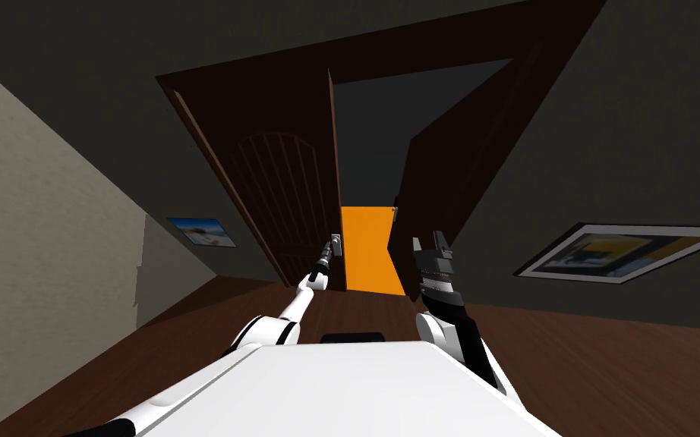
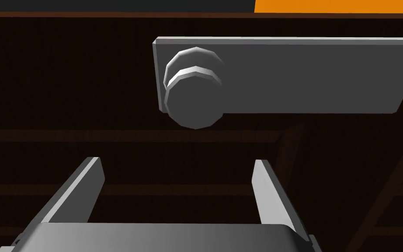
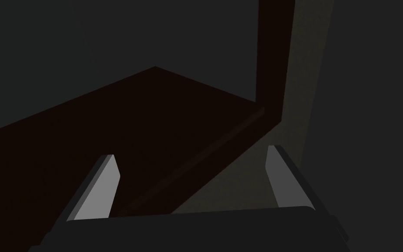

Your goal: Push the door open

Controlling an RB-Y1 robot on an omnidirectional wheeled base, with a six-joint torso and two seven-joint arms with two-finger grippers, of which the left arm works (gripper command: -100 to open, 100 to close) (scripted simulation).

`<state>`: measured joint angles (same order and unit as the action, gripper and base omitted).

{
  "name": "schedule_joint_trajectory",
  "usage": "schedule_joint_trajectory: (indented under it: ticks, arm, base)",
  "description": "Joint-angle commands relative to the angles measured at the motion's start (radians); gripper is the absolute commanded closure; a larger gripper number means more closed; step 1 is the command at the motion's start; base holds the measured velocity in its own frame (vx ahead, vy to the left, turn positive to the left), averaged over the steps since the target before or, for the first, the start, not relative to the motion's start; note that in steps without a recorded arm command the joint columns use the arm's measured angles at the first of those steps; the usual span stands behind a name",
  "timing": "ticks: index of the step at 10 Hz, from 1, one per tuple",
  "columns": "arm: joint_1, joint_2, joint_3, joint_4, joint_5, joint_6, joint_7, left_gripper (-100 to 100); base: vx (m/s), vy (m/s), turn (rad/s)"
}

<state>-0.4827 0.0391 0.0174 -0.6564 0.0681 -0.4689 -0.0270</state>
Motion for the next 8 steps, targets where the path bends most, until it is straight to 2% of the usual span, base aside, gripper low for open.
schedule_joint_trajectory:
  ticks: [1, 4, 5, 6, 8]
  arm:
    - [-0.001, -0.001, 0.003, 0.005, 0.001, -0.003, -0.002, -100]
    - [-0.001, -0.023, 0.008, 0.008, 0.003, -0.005, -0.003, -100]
    - [0.000, -0.019, 0.008, 0.006, 0.002, -0.004, -0.004, -100]
    - [0.000, -0.019, 0.008, 0.006, 0.002, -0.004, -0.004, 100]
    - [0.000, -0.019, 0.008, 0.006, 0.002, -0.004, -0.004, 100]
  base:
    - [0.209, -0.012, -0.016]
    - [0.206, -0.023, -0.024]
    - [0.092, -0.013, -0.001]
    - [-0.010, 0.002, 0.007]
    - [-0.029, 0.005, -0.011]
